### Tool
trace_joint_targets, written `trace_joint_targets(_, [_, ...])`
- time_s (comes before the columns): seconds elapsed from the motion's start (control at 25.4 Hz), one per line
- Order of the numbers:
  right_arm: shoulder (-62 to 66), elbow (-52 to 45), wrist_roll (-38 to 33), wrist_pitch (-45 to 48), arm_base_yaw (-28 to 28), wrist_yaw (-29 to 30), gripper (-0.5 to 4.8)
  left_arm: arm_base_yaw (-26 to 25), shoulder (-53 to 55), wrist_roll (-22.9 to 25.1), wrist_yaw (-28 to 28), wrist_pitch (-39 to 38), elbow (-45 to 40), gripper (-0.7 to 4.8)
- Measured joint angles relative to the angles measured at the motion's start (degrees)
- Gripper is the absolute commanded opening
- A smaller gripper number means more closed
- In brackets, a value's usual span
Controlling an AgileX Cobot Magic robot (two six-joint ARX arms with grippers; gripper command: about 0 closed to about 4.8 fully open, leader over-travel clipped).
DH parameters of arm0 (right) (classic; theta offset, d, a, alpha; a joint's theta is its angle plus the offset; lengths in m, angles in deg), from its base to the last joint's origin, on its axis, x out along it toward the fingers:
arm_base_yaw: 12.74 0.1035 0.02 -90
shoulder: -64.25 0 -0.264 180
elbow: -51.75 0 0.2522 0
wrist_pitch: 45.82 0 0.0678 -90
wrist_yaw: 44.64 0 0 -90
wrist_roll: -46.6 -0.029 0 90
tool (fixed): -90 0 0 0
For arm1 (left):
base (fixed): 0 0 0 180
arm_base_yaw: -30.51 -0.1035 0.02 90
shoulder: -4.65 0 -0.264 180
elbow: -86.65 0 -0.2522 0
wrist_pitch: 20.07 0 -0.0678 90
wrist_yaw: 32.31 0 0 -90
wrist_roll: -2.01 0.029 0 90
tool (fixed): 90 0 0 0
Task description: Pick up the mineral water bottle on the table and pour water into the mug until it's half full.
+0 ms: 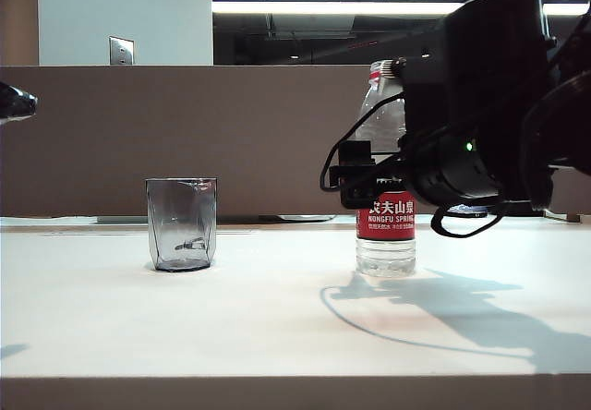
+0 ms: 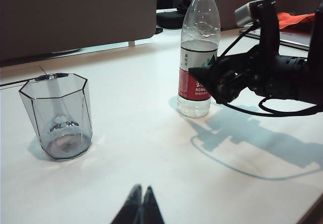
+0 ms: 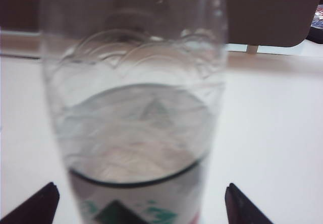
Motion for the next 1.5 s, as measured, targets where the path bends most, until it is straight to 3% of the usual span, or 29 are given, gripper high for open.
trace_joint_targets(0.16, [1.5,1.0,-3.5,0.9,-2.8,0.3,4.79,0.0,0.0,0.0,0.0,0.0,0.0,-0.05])
trace_joint_targets(0.31, [2.0,2.4,-5.3,0.7,-5.1,5.1,4.79,0.0,0.0,0.0,0.0,0.0,0.0,-0.05])
trace_joint_targets(0.87, [4.1,7.5,-5.2,-2.7,-4.9,6.0,4.79,0.0,0.0,0.0,0.0,0.0,0.0,-0.05])
trace_joint_targets(0.9, [4.1,7.5,-5.2,-2.7,-4.9,6.0,4.65,0.0,0.0,0.0,0.0,0.0,0.0,-0.05])
trace_joint_targets(0.98, [4.1,7.5,-5.2,-2.7,-4.9,6.0,3.80,0.0,0.0,0.0,0.0,0.0,0.0,-0.05])
trace_joint_targets(1.06, [4.1,7.5,-5.2,-2.7,-5.0,5.9,3.51,0.0,0.0,0.0,0.0,0.0,0.0,-0.05])
trace_joint_targets(1.1, [4.1,7.5,-5.1,-2.8,-5.0,5.9,2.98,0.0,0.0,0.0,0.0,0.0,0.0,-0.05])
trace_joint_targets(1.5, [4.0,7.5,-5.1,-2.8,-4.9,6.0,2.94,0.0,0.0,0.0,0.0,0.0,0.0,-0.06])
